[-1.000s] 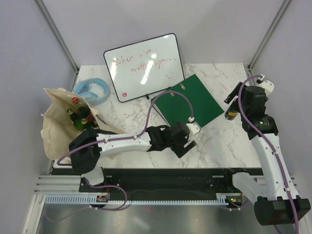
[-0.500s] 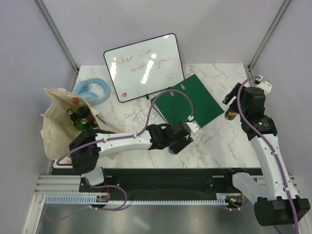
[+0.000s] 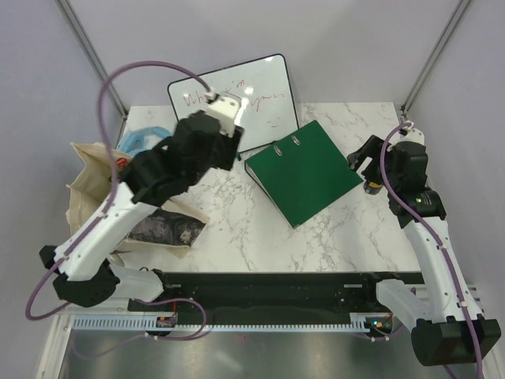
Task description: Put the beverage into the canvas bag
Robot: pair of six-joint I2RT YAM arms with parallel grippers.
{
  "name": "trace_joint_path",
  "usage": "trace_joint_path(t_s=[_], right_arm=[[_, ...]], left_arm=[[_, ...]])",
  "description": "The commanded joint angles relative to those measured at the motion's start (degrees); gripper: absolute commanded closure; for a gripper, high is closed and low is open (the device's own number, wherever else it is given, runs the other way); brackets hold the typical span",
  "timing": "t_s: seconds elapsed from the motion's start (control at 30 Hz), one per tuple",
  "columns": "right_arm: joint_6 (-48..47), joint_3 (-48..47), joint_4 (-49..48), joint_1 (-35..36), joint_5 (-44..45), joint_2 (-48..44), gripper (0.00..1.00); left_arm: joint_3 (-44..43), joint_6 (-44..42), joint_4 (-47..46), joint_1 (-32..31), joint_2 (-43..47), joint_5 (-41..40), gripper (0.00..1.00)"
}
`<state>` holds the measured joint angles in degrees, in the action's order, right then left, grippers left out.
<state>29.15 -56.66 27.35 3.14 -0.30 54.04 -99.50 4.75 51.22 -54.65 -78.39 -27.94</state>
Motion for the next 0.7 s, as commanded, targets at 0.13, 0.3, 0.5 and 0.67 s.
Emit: trace_joint_path(t_s=[0.13, 0.3, 0.5, 0.67], right_arm=[[-0.3, 0.9, -4.1, -0.1, -4.4, -0.8, 0.14], [1.1, 1.5, -5.7, 0.1, -6.6, 0.4, 0.14], [-0.1, 0.3, -4.6, 5.1, -6.1, 4.1, 0.15], [-0.1, 0.6, -5.0, 8.5, -4.5, 4.1, 0.15]], left_arm=[[-7.0, -9.6, 6.8, 16.1, 8.5, -7.2, 0.98], [-6.9, -11.1, 7.0, 22.5, 10.3, -4.1, 0.98], [-6.3, -10.7, 7.1, 29.8, 11.4, -2.3, 0.98], [-8.8, -9.0, 7.5, 36.4, 12.9, -3.3, 0.98]])
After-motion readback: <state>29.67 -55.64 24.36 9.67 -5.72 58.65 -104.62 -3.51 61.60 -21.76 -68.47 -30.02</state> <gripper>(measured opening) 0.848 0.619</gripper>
